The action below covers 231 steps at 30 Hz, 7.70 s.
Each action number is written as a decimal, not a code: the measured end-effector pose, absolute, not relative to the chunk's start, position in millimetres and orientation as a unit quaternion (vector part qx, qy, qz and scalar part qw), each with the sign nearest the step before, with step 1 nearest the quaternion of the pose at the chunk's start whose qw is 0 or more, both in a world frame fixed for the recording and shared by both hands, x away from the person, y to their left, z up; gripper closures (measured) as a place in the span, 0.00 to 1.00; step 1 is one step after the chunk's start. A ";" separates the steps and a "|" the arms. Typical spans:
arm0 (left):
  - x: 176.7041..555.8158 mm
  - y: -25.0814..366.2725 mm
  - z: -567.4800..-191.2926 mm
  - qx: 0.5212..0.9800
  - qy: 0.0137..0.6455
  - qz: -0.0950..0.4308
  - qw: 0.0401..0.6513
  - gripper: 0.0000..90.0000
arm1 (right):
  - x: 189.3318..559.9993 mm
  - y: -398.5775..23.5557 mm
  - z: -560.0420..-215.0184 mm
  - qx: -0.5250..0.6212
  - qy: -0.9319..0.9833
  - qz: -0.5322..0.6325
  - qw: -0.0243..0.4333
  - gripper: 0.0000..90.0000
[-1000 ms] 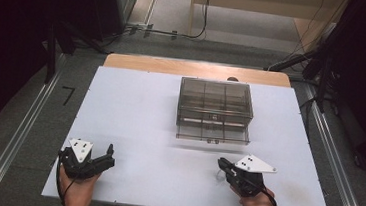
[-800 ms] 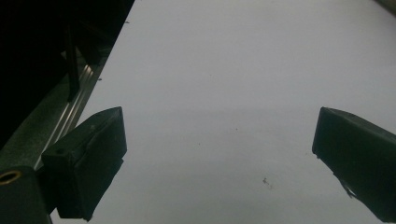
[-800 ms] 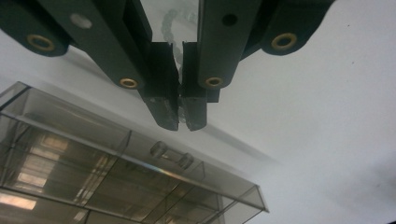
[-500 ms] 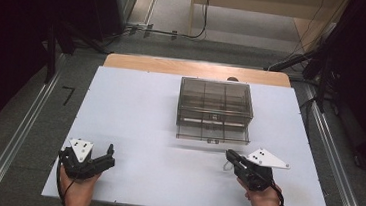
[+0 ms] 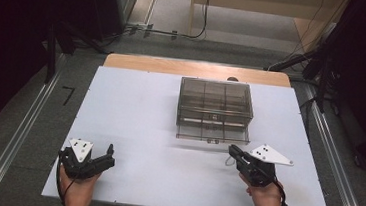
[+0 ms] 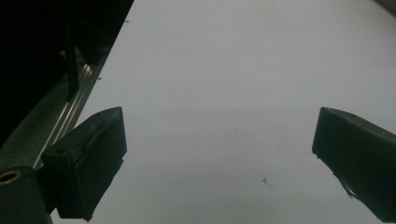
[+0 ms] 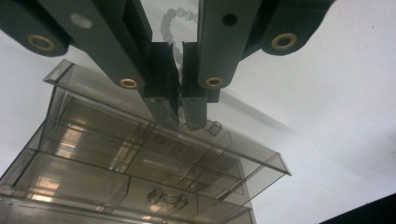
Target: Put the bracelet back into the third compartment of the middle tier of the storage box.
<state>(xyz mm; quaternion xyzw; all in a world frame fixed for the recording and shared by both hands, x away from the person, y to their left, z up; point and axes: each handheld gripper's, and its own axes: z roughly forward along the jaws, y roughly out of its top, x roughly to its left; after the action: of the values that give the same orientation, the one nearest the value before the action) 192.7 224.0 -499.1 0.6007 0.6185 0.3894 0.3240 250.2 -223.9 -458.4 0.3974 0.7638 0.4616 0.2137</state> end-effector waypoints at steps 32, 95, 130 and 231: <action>192.7 224.1 -499.3 0.602 0.617 0.390 0.323 0.04 | 268.2 -232.4 -443.5 0.416 0.735 0.482 0.231 0.92; 193.0 224.5 -500.0 0.602 0.618 0.389 0.324 0.04 | 320.6 -236.0 -455.3 0.463 0.714 0.462 0.248 0.92; 192.9 224.9 -499.7 0.603 0.617 0.388 0.324 0.04 | 321.6 -234.9 -460.5 0.459 0.730 0.454 0.225 0.53; 192.8 222.6 -498.7 0.603 0.615 0.389 0.326 0.04 | 265.7 -322.8 -469.4 0.532 0.702 0.404 0.248 0.22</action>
<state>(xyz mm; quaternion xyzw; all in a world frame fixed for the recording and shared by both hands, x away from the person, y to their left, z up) 192.8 222.6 -498.7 0.6031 0.6153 0.3888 0.3263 265.7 -322.8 -469.4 0.5321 0.7016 0.4035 0.2484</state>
